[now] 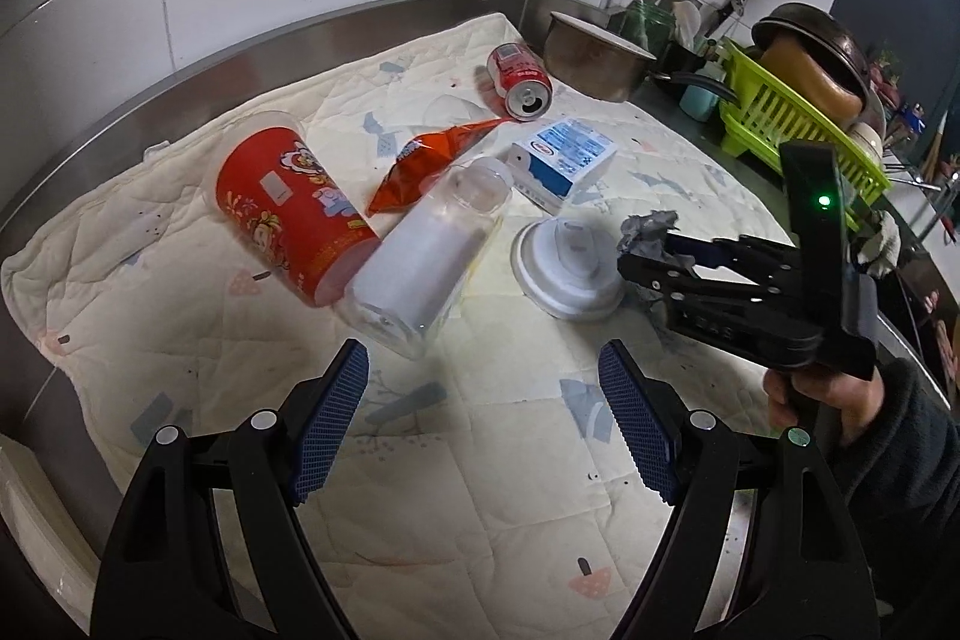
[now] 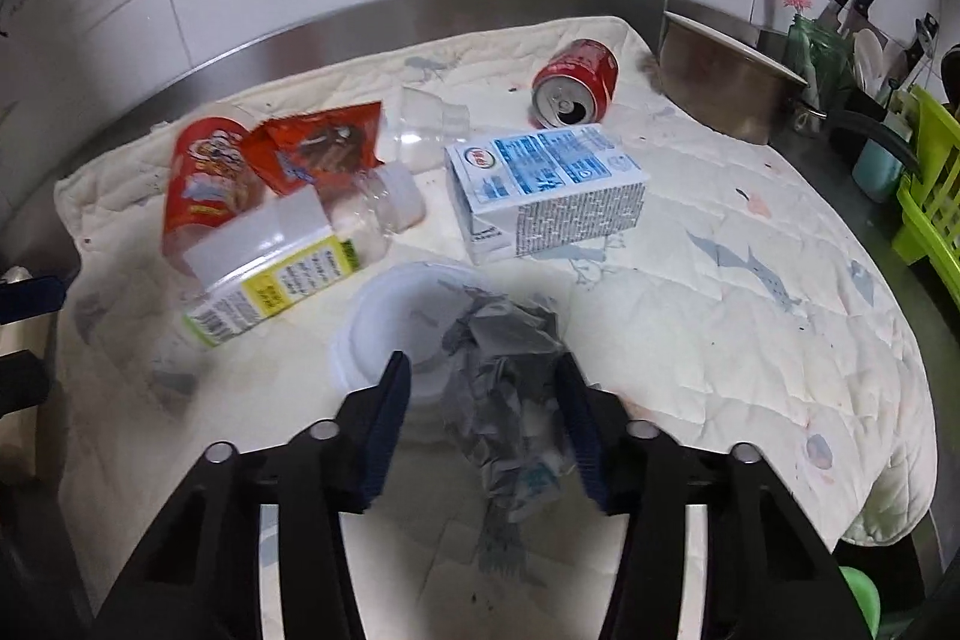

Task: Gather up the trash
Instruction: 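Grasp the crumpled foil with the right gripper while the left gripper grasps the white lid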

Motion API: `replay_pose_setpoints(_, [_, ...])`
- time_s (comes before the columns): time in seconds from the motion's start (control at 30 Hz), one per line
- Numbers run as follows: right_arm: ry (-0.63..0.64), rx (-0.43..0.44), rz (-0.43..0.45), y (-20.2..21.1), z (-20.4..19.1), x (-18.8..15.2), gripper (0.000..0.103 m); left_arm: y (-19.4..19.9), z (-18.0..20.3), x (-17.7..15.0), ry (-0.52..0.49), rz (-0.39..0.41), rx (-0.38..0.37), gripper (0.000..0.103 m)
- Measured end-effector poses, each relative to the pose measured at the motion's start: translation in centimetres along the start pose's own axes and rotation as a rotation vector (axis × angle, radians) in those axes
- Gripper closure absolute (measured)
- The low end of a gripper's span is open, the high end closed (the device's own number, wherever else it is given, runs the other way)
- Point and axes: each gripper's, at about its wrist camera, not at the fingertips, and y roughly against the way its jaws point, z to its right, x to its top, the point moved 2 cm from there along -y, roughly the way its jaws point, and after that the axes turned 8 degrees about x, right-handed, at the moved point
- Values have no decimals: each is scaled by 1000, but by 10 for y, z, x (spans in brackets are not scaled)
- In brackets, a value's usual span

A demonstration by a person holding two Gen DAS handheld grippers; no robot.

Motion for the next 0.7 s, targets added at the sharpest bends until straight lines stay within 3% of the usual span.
replay_pose_setpoints(0.07, [-5,-8,1,-1,4,-1,71,-2,3,2,-6,-2,-8,26])
replay_pose_setpoints(0.17, [-20,7,7,4,8,-2,74,-7,10,5,-20,-6,-20,26])
replay_pose_setpoints(0.7, [-136,-28,116,83,30,-34,74,-59,66,22,-107,-67,-84,28])
